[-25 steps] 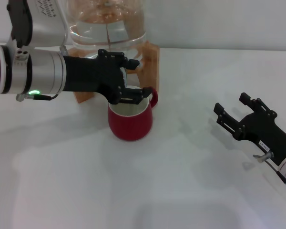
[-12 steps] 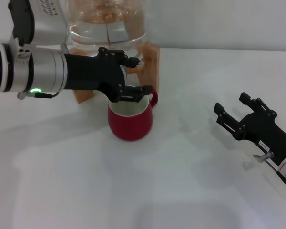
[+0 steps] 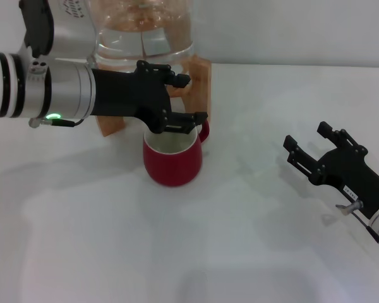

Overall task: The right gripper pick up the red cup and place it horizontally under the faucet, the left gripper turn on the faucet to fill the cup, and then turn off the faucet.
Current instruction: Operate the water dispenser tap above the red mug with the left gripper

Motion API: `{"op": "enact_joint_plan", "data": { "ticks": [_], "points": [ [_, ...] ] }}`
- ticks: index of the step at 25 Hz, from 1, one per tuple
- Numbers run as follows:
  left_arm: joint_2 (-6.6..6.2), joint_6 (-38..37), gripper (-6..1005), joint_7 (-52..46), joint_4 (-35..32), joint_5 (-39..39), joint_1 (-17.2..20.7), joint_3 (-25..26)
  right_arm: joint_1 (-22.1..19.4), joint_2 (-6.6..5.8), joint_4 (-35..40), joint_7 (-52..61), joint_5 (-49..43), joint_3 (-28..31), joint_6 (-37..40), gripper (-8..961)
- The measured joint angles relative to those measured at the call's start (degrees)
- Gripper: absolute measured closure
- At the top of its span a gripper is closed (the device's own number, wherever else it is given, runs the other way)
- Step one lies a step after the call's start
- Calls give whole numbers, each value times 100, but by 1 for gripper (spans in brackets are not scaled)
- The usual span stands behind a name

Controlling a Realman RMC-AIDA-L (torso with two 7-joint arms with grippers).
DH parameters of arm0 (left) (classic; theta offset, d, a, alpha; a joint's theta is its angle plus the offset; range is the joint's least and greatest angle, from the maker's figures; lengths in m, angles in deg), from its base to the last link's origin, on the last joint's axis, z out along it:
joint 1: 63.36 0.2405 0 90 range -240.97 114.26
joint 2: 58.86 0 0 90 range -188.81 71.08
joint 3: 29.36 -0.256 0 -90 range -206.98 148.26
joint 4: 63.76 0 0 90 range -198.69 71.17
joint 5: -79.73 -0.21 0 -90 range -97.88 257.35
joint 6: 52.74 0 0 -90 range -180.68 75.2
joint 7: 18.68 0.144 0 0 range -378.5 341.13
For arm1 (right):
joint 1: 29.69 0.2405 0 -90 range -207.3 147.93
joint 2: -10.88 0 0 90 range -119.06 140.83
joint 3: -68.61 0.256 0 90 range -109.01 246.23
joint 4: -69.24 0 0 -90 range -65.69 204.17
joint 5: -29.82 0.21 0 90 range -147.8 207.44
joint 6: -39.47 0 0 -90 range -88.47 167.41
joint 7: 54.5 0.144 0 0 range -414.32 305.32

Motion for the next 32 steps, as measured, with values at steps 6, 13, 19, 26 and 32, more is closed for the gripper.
{"op": "enact_joint_plan", "data": {
  "ticks": [6, 13, 19, 26, 32],
  "points": [
    [0, -62, 242, -2, 3, -13, -7, -1, 0, 0, 0, 4, -6, 0, 0, 150],
    [0, -83, 242, -3, 3, -58, -7, 0, -1, 0, -1, 7, -12, 0, 28, 150],
    [-2, -130, 242, 2, 3, -59, -11, 0, 0, -7, -1, 8, -12, 0, 59, 150],
    [-2, -205, 243, 49, 3, -59, -17, 0, 0, -9, -1, 8, -11, 0, 62, 151],
    [0, -325, 243, 89, 4, -71, -24, -46, 3, -9, -1, 8, 1, 0, 63, 151]
  ]
}}
